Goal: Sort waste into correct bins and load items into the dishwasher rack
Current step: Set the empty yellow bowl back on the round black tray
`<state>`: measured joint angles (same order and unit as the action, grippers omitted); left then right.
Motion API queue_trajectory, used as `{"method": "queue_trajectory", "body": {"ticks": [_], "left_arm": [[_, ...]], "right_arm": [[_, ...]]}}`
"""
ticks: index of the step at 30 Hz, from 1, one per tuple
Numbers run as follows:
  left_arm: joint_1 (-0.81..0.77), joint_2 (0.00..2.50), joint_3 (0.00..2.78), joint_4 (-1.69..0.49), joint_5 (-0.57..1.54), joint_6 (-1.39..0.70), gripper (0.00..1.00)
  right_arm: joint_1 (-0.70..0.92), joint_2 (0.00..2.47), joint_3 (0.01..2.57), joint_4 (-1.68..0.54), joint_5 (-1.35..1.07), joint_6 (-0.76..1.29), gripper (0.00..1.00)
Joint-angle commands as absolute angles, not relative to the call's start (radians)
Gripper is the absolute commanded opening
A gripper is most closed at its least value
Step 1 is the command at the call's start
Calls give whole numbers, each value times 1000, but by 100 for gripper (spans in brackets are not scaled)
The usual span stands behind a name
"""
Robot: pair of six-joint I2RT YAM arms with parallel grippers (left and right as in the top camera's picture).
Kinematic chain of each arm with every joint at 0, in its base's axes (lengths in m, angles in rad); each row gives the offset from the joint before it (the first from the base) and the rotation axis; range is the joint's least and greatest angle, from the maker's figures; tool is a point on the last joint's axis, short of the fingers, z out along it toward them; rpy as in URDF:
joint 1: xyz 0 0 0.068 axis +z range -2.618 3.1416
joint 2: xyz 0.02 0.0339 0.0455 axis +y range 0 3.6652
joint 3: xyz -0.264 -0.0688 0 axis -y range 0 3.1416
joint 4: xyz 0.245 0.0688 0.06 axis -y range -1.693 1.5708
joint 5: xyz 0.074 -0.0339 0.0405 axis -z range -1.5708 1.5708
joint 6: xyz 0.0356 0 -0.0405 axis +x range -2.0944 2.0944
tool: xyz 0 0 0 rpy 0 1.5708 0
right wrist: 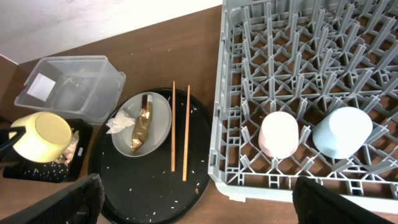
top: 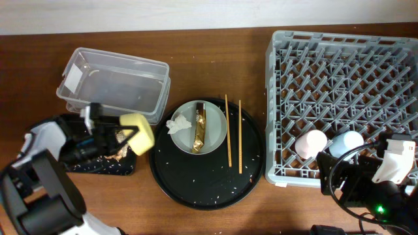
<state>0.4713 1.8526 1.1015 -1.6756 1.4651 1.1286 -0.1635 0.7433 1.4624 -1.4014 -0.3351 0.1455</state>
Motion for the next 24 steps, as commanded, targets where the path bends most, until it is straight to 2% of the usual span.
{"method": "queue_trajectory", "body": {"ticks": [1,3,6,10,13,15,21,24], "left_arm": [[324,1723,1104,-1688,1363,1230,3],[190,1686,1104,-1679,1316,1218,1],[22,1682,1102,-1616,1258,1086,1],[-191,1679,1102,-1358,1190,629,1],[-313,1638,1102,-1171,872,180,1],[-384,1586,1102,-1129,670,7,1],[-636,1473,1077,-1126,65,-366,1],[-735,1479,1008,-1012,-33,-443,1]], "right_arm": [[-156,745,1467,-1399,-340,135,98],[-156,745,1467,-1399,-340,135,98],[-156,745,1467,-1399,-340,135,98],[-156,745,1467,-1399,-340,135,99],[-156,745,1467,-1399,-340,135,98],[-156,745,1467,-1399,-340,135,98],[-156,745,1467,-1399,-340,135,98],[-156,745,1467,-1399,-340,135,98]]}}
